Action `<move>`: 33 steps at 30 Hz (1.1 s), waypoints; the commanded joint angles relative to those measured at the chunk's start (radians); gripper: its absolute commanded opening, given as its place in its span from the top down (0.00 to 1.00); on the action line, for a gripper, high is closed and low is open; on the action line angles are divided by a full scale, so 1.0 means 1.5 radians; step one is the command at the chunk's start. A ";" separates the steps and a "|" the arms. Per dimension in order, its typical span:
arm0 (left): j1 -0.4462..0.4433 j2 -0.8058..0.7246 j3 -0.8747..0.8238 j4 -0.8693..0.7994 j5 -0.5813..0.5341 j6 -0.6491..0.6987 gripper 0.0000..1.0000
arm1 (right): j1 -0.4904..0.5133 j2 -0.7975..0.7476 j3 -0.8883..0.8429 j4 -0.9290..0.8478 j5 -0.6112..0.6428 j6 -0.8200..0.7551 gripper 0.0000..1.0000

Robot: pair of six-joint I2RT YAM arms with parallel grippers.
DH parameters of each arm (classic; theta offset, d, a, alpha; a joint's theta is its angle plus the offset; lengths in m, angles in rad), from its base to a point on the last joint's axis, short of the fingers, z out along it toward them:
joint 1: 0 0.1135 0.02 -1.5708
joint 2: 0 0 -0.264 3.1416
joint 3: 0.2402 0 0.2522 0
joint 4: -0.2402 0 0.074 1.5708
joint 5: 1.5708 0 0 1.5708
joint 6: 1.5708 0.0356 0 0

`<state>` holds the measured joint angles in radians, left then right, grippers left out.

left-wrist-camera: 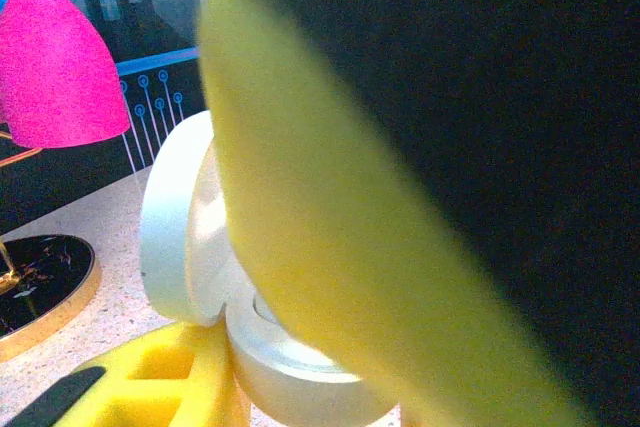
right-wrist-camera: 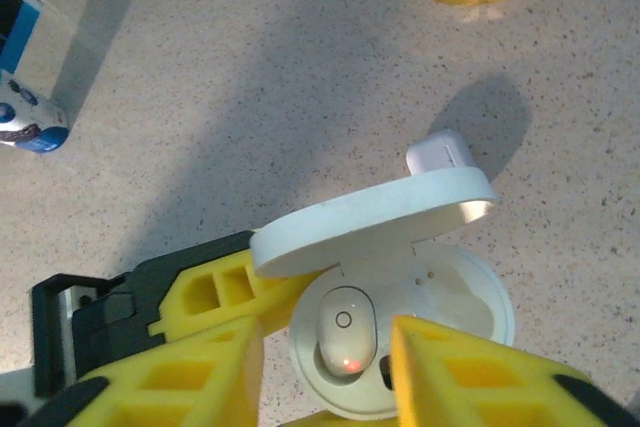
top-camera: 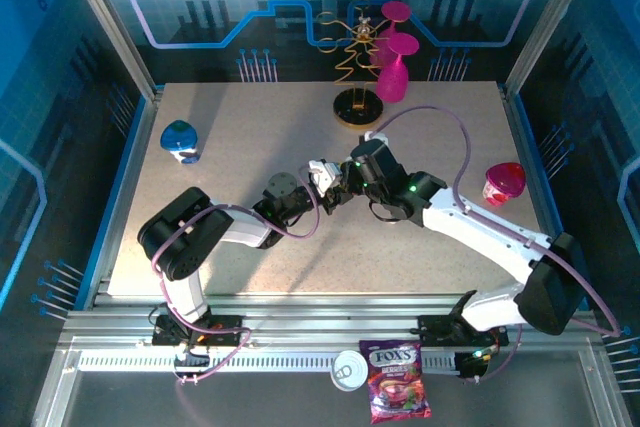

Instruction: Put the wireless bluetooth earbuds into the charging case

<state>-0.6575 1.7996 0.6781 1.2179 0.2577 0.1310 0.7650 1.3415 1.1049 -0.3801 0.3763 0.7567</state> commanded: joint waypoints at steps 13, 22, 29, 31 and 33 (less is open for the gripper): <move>0.005 -0.104 -0.070 -0.014 -0.007 0.021 0.80 | -0.128 -0.202 -0.163 0.012 -0.055 -0.050 0.46; 0.004 -0.197 -0.109 -0.073 0.018 0.002 0.80 | -0.301 -0.180 -0.306 0.045 -0.272 -0.061 0.45; -0.002 -0.243 -0.114 -0.123 0.031 0.007 0.79 | -0.302 -0.009 -0.258 0.026 -0.374 -0.171 0.46; -0.004 -0.252 -0.115 -0.130 0.030 0.011 0.79 | -0.292 0.038 -0.227 -0.003 -0.362 -0.207 0.47; -0.005 -0.261 -0.118 -0.136 0.028 0.014 0.79 | -0.279 0.071 -0.197 -0.034 -0.322 -0.236 0.51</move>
<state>-0.6579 1.4452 0.5179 1.0325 0.2813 0.1379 0.3267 1.4067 0.7422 -0.3668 -0.1123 0.5110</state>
